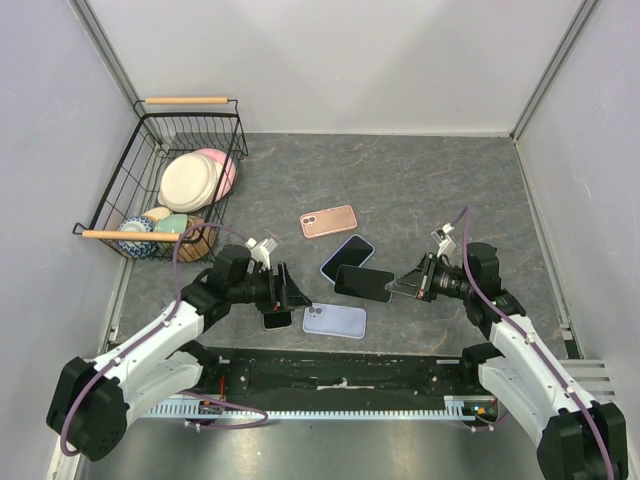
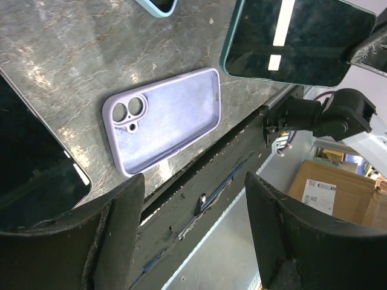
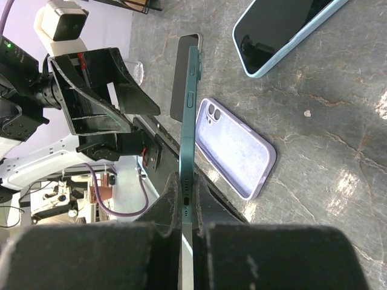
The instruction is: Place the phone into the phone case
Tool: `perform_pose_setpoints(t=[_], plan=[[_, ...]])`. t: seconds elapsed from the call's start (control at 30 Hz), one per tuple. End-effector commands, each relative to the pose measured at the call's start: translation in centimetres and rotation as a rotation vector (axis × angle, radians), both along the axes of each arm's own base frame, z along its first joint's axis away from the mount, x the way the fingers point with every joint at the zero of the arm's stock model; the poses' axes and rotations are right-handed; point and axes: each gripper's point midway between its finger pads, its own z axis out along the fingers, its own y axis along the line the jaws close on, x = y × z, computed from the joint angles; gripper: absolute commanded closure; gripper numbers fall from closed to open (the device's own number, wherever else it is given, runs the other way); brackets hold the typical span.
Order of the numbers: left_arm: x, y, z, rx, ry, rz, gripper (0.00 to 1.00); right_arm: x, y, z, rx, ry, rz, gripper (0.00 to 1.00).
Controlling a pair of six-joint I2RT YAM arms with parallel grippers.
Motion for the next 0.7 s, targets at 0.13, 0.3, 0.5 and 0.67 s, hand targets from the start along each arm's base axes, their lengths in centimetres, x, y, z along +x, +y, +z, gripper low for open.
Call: perform_pose_setpoints(t=[0.13, 0.3, 0.5, 0.67], plan=[[0.5, -0.9, 1.5, -0.040, -0.064, -0.076, 0.26, -0.5, 1.0, 1.0, 0.054, -0.015, 0.055, 1.00], [1.0, -0.5, 1.1, 0.009, -0.076, -0.064, 0.27, -0.3, 2.0, 0.6, 0.052, -0.017, 0.077, 1.00], [1.5, -0.2, 0.8, 0.036, -0.091, -0.046, 0.27, -0.7, 3.8, -0.2, 0.035, 0.009, 0.118, 1.00], [1.8, -0.1, 0.4, 0.055, -0.086, -0.043, 0.28, -1.5, 5.5, -1.2, 0.036, 0.065, 0.148, 1.00]])
